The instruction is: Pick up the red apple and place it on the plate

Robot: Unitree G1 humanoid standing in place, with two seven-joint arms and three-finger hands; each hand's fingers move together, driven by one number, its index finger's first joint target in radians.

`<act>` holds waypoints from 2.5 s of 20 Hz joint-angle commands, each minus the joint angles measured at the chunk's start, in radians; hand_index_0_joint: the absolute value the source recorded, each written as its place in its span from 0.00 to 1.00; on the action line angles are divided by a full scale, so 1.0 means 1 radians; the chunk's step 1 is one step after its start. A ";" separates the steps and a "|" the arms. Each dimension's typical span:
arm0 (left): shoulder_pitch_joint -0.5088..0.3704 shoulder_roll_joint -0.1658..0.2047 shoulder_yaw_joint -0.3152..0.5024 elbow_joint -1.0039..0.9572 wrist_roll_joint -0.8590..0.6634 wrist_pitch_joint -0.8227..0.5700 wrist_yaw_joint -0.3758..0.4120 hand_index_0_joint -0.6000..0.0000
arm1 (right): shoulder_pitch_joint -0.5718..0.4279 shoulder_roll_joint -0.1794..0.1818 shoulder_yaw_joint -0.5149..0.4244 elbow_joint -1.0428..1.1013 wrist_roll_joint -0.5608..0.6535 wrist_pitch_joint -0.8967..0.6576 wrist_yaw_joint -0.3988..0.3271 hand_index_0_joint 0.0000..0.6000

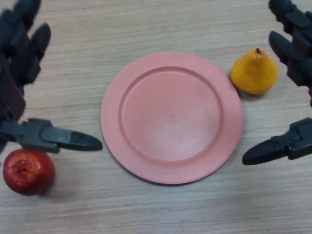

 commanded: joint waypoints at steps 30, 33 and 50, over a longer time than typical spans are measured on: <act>0.236 -0.070 0.476 0.202 0.082 -0.639 -0.411 1.00 | -0.119 0.075 0.042 -0.021 0.248 -0.076 -0.321 0.00; 0.274 -0.094 0.453 0.314 0.167 -0.818 -0.413 1.00 | -0.102 0.066 0.077 -0.011 0.243 -0.099 -0.328 0.00; 0.259 -0.011 0.255 0.875 0.604 -1.253 0.007 0.75 | -0.077 0.015 -0.001 -0.012 0.265 -0.161 -0.208 0.00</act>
